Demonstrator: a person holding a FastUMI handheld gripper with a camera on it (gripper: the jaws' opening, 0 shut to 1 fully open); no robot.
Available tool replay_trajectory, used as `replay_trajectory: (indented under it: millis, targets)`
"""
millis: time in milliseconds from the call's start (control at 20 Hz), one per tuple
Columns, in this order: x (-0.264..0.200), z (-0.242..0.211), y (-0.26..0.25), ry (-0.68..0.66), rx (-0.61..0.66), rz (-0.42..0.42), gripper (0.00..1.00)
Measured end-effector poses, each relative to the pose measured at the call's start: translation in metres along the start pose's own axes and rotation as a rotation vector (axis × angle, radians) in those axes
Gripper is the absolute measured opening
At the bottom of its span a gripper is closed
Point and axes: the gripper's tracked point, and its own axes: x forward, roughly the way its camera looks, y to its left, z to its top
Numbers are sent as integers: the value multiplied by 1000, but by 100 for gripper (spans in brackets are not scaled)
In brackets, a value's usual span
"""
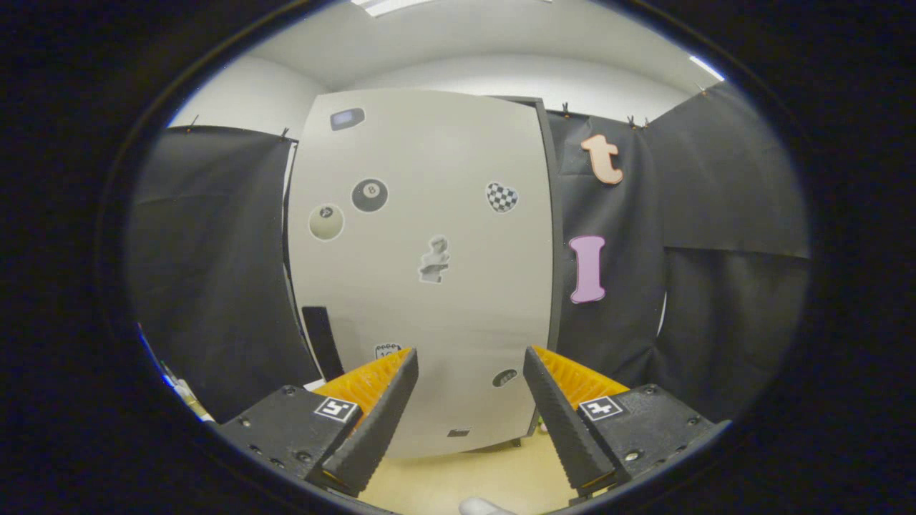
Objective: Open the shoe cabinet door, grab the shoes and put them into the shoe cabinet, then close the shoe cabinet door.
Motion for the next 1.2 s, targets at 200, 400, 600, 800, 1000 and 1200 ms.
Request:
replay_trajectory:
  millis: [200, 400, 600, 800, 1000, 1200]
  targets:
    - [-16, 22, -10, -38, 3, -48, 97]
    - [-29, 34, -15, -75, -19, -89, 97]
    - [-37, 35, -13, -81, -18, -106, 97]
    - [-41, 33, -4, -78, -15, -94, 97]
    - [-44, 35, 2, -89, -28, -89, 97]
    - [-47, 37, 4, -94, -31, -91, 97]
